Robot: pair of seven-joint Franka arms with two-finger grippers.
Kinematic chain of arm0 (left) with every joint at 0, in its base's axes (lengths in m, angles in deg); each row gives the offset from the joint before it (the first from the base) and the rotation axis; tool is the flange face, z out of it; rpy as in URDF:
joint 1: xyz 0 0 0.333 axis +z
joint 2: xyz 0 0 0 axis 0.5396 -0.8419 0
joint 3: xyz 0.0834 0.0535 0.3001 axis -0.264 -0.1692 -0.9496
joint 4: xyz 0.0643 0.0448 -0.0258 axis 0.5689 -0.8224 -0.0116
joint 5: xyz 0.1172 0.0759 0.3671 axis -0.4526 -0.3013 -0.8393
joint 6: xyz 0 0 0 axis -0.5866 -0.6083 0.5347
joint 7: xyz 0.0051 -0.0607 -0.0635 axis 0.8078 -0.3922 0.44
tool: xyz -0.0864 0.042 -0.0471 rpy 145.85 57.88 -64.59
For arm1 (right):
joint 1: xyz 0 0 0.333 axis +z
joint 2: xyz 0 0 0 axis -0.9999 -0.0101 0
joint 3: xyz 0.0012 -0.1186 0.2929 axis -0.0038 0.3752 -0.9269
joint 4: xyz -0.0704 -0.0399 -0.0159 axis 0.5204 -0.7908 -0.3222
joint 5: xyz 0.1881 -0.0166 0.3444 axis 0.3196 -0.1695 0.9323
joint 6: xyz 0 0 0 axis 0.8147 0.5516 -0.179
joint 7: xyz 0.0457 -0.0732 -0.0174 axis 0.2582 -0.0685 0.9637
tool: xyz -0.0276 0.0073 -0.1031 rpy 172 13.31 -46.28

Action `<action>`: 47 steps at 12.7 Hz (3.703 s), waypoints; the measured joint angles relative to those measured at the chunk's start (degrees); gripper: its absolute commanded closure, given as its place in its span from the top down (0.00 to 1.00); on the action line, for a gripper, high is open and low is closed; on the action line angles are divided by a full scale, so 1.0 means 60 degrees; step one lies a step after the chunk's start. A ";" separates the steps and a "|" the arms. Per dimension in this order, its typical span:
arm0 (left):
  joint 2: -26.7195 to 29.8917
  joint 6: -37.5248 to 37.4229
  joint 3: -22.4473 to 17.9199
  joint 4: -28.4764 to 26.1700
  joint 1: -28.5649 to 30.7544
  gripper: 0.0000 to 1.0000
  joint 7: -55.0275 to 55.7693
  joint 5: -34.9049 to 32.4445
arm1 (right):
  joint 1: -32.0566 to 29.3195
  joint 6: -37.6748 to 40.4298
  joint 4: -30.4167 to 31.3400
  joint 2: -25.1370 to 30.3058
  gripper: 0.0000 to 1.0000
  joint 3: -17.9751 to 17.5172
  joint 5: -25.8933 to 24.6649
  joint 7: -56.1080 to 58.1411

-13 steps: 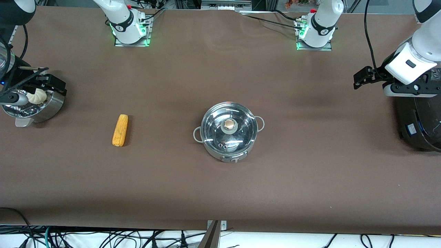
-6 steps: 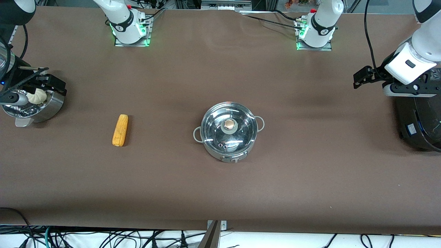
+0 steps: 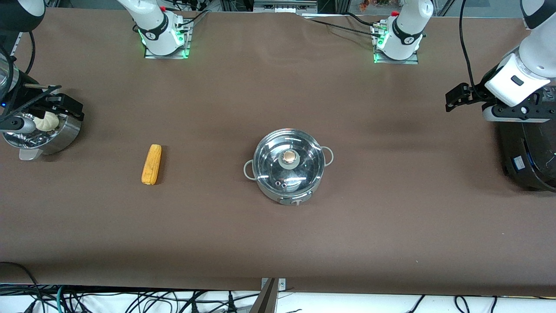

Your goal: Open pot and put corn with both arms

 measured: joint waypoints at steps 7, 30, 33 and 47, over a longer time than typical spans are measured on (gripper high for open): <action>-0.0074 -0.0048 0.0440 0.0022 -0.0097 1.00 0.0009 0.0004 | -0.0003 0.0000 0.0000 -0.0018 1.00 0.0004 0.0000 -0.0003; -0.6420 0.3903 0.0622 0.3891 -0.4919 1.00 0.2378 0.0335 | 0.0101 -0.5269 0.1535 -0.4285 1.00 -0.0094 -0.0054 -0.0026; -0.6769 0.4593 0.0620 0.3895 -0.5221 1.00 0.2380 0.0335 | 0.0226 -0.5474 0.1909 -0.4395 1.00 -0.0100 -0.0054 -0.0036; -0.6852 0.4663 0.0469 0.3970 -0.5485 0.38 0.2392 -0.0043 | 0.0332 -0.5511 0.2405 -0.5045 0.10 -0.0100 -0.0054 -0.0044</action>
